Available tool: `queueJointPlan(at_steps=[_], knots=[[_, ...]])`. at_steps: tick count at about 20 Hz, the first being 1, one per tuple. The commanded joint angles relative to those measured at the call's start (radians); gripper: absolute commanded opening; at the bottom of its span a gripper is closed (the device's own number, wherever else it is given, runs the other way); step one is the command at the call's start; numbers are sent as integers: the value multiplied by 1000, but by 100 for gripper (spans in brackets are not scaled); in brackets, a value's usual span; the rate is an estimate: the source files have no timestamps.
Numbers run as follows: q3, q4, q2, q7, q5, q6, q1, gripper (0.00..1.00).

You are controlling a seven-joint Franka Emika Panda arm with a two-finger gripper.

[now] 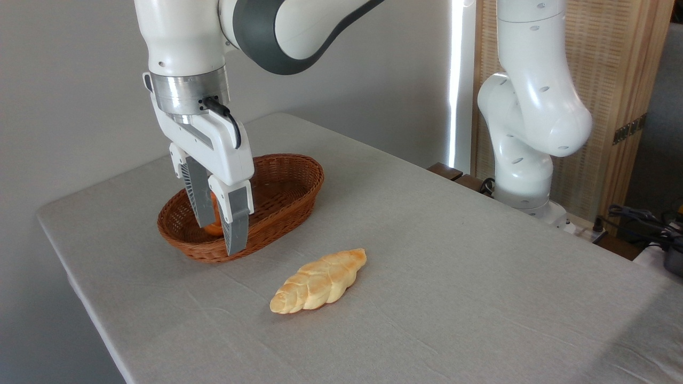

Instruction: Put bread into the basket

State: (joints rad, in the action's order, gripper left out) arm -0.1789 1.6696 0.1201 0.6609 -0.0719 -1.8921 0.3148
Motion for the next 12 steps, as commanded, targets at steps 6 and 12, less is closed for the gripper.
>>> queueJointPlan(at_steps=[6, 12], knots=[[-7, -8, -2, 2, -31, 42, 13, 100], [-7, -8, -2, 3, -31, 42, 13, 100]])
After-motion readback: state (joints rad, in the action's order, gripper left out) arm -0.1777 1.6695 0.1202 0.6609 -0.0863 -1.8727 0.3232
